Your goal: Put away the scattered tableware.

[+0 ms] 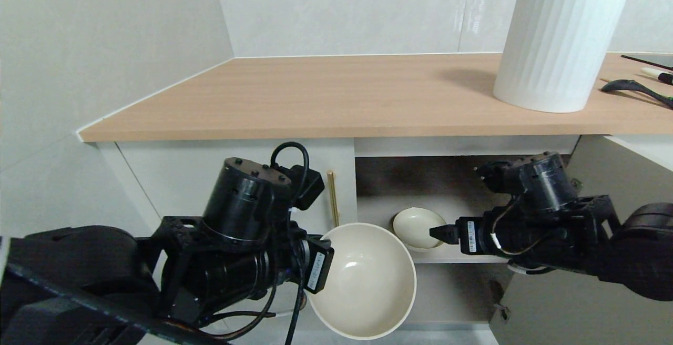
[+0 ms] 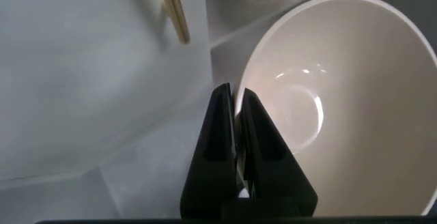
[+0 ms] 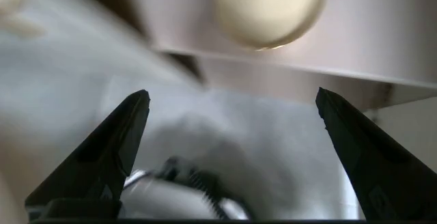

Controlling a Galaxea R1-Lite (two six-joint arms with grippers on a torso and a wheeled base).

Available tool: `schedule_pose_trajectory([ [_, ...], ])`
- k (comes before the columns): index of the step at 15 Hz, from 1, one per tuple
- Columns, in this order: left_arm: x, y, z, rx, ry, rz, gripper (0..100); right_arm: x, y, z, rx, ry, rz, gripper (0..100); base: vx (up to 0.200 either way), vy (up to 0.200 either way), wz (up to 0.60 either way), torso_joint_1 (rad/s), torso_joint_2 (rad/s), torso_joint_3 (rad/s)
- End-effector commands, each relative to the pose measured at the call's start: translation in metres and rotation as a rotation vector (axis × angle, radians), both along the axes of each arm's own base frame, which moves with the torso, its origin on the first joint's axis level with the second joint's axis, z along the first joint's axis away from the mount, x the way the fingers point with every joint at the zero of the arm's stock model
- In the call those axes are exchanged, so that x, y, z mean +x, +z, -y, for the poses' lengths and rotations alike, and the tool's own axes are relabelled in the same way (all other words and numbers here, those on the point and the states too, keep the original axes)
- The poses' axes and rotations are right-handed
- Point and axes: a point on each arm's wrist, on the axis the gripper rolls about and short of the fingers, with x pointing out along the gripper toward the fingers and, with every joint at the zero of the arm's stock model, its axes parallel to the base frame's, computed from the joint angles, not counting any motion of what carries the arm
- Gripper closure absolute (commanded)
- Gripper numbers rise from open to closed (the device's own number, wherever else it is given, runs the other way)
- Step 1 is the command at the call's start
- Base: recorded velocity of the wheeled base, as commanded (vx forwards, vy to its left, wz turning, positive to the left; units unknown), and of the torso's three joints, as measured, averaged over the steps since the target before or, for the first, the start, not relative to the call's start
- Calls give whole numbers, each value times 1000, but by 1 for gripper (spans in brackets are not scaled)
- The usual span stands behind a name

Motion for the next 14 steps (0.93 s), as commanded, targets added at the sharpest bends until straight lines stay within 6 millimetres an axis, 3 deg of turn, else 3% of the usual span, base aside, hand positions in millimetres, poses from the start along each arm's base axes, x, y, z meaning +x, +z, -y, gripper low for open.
schedule_pose_trajectory([
  [1,6,-21,12,46,-17,-40,100,-23,39,11,74,46,65,0,0,0,0,0,0,0],
  [6,11,-34,27,35,-40,-27,100,-33,33,-8,75,123,26,0,0,0,0,0,0,0],
  [14,13,-34,38,-7,-49,29,100,-30,-3,-34,15,169,-95,0,0,0,0,0,0,0],
])
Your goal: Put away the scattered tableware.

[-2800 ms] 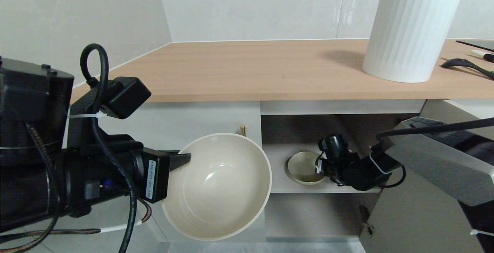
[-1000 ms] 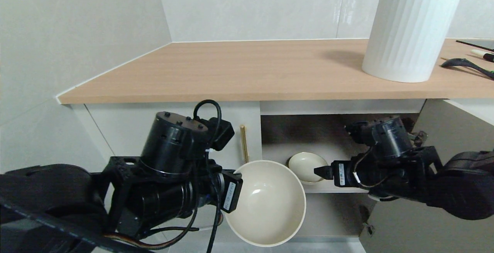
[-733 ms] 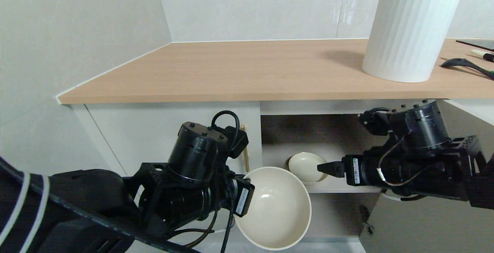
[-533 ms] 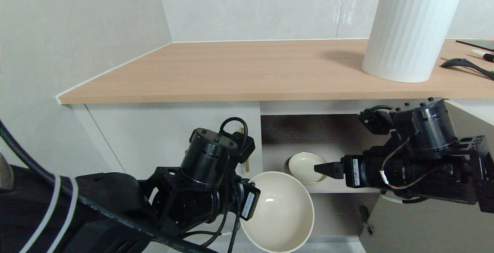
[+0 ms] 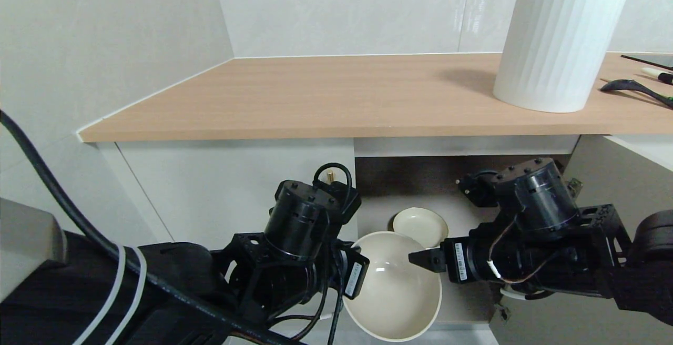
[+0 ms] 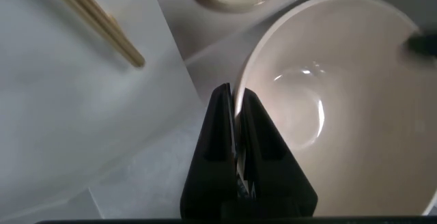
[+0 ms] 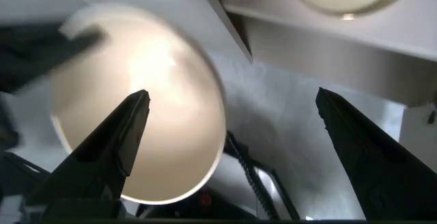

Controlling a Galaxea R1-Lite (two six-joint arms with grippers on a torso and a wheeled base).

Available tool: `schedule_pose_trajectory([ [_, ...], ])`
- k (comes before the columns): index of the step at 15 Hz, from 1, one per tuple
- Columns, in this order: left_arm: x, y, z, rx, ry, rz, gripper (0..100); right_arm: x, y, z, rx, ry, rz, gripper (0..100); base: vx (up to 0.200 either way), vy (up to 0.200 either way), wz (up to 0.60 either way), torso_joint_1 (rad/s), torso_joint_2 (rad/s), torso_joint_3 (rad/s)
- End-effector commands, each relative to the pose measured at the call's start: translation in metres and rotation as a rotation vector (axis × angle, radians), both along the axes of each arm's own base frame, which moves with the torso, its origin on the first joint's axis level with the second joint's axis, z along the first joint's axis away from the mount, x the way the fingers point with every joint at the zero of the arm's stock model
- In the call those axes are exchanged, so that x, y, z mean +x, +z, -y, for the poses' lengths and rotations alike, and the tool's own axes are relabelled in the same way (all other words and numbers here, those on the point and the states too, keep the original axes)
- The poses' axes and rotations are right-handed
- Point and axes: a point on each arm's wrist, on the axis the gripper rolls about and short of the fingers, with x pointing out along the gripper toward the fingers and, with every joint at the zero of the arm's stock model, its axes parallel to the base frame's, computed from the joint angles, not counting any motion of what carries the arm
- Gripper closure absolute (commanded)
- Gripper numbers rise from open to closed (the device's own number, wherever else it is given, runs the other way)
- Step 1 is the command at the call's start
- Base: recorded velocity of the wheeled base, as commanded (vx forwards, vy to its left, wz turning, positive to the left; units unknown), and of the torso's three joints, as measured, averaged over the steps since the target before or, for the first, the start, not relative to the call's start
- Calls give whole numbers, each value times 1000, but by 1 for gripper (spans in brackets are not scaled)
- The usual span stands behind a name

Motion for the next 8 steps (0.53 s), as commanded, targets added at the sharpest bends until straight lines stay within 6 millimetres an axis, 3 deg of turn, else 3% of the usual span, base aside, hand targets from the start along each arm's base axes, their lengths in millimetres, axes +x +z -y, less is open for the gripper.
schedule_pose_trajectory([
  [1,0,-1,0,4,3,-1,100,3,-12,-5,-27,8,-32,0,0,0,0,0,0,0],
  [6,1,-1,0,-1,10,8,100,5,-18,-8,-39,7,-48,0,0,0,0,0,0,0],
  [7,1,0,0,-2,10,9,100,5,-19,-8,-42,7,-51,100,0,0,0,0,0,0],
  [8,1,0,0,-4,10,11,100,5,-20,-9,-44,10,-53,100,0,0,0,0,0,0],
])
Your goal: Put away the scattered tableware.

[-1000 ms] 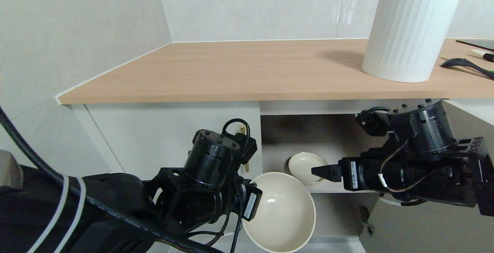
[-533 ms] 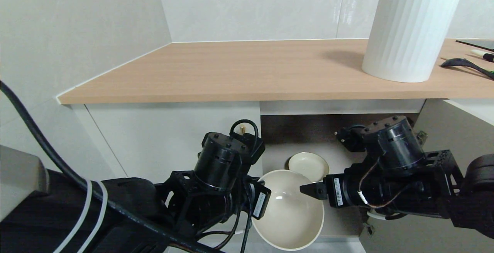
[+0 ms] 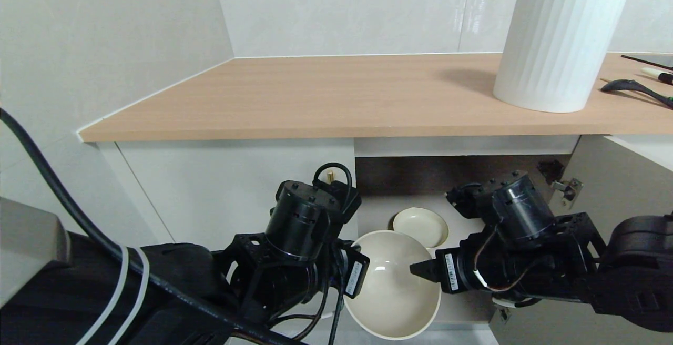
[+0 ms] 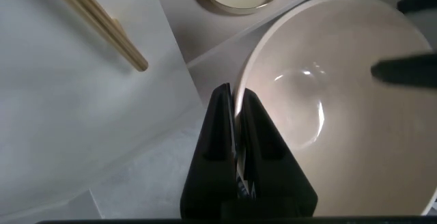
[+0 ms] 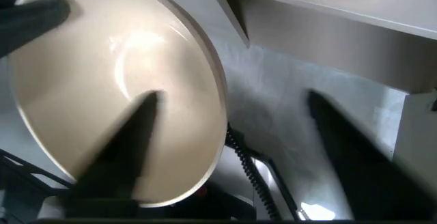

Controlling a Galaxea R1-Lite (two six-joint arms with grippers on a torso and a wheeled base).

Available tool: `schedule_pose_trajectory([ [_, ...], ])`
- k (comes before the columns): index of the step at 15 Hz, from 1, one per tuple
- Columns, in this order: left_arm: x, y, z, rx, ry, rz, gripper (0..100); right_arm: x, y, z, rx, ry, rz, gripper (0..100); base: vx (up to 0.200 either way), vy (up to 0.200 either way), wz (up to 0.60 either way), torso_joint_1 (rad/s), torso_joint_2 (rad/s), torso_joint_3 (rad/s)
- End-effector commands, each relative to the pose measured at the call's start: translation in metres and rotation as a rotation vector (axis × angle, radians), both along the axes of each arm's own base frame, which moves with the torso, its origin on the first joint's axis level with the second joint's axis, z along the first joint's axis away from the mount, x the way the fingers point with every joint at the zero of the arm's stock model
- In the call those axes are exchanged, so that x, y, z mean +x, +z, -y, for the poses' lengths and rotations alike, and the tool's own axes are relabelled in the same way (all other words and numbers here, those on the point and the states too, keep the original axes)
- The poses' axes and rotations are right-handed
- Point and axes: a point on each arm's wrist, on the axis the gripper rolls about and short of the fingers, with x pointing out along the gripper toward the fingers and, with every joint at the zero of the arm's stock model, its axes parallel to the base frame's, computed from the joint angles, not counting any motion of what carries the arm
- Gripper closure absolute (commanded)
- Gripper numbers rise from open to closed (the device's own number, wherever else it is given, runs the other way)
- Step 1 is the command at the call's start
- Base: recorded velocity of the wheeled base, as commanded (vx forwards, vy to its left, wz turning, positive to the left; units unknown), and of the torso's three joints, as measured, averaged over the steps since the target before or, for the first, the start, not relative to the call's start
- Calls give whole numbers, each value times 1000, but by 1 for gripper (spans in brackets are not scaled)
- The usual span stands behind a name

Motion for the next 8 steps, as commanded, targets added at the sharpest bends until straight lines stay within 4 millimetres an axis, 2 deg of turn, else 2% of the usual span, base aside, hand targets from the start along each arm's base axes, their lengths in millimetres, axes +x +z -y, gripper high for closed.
schedule_pose_trajectory([
  [1,0,1,0,-3,1,2,100,0,-6,-4,-12,10,-15,100,0,0,0,0,0,0],
  [8,0,-2,0,2,1,-4,100,0,-10,-6,-22,14,-26,100,0,0,0,0,0,0],
])
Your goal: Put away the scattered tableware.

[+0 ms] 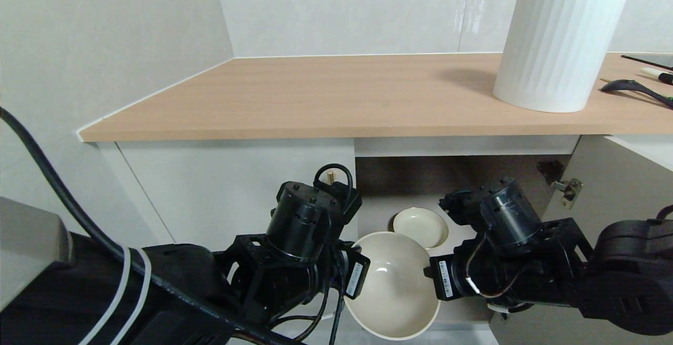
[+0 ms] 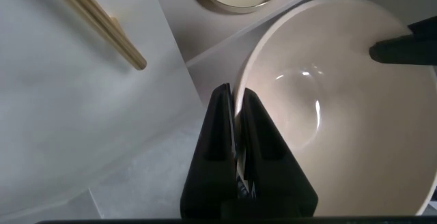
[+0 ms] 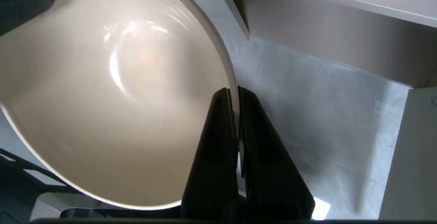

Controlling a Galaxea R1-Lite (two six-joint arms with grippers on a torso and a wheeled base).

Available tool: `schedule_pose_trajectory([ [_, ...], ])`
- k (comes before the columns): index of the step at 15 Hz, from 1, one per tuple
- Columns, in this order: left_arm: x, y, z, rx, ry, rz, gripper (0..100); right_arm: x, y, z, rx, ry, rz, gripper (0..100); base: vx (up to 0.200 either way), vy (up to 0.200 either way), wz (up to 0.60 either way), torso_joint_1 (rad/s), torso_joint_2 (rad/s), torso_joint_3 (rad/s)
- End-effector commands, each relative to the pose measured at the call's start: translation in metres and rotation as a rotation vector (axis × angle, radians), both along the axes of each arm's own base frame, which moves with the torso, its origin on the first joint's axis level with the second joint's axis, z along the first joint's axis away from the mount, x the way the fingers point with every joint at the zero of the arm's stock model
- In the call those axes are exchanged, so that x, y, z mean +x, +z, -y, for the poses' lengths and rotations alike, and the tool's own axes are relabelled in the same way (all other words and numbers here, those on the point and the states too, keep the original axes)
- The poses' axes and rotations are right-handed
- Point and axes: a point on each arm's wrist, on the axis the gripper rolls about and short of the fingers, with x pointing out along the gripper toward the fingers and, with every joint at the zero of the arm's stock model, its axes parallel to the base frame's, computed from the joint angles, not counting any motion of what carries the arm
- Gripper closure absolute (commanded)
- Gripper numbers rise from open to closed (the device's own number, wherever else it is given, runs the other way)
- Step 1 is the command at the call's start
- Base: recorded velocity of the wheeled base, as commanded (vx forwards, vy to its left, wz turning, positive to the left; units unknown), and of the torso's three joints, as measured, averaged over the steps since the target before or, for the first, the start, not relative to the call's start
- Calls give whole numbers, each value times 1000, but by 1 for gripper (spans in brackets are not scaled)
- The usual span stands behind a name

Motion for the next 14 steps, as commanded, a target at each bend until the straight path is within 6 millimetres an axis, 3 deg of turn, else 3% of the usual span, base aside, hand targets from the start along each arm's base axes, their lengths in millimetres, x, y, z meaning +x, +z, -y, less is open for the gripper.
schedule_pose_trajectory([
  [1,0,0,0,0,0,0,100,0,-1,0,-2,1,-2,100,0,0,0,0,0,0],
  [2,1,-3,1,5,0,-5,100,0,-1,0,-3,1,-3,100,0,0,0,0,0,0],
  [3,1,-5,1,12,0,-10,0,0,-1,-1,-3,2,-3,100,0,0,0,0,0,0],
  [10,2,-1,1,3,36,30,0,-1,-2,-2,-13,-7,2,100,0,0,0,0,0,0],
  [14,-1,5,-2,-14,51,59,0,20,-17,-2,-13,-104,-32,100,0,0,0,0,0,0],
])
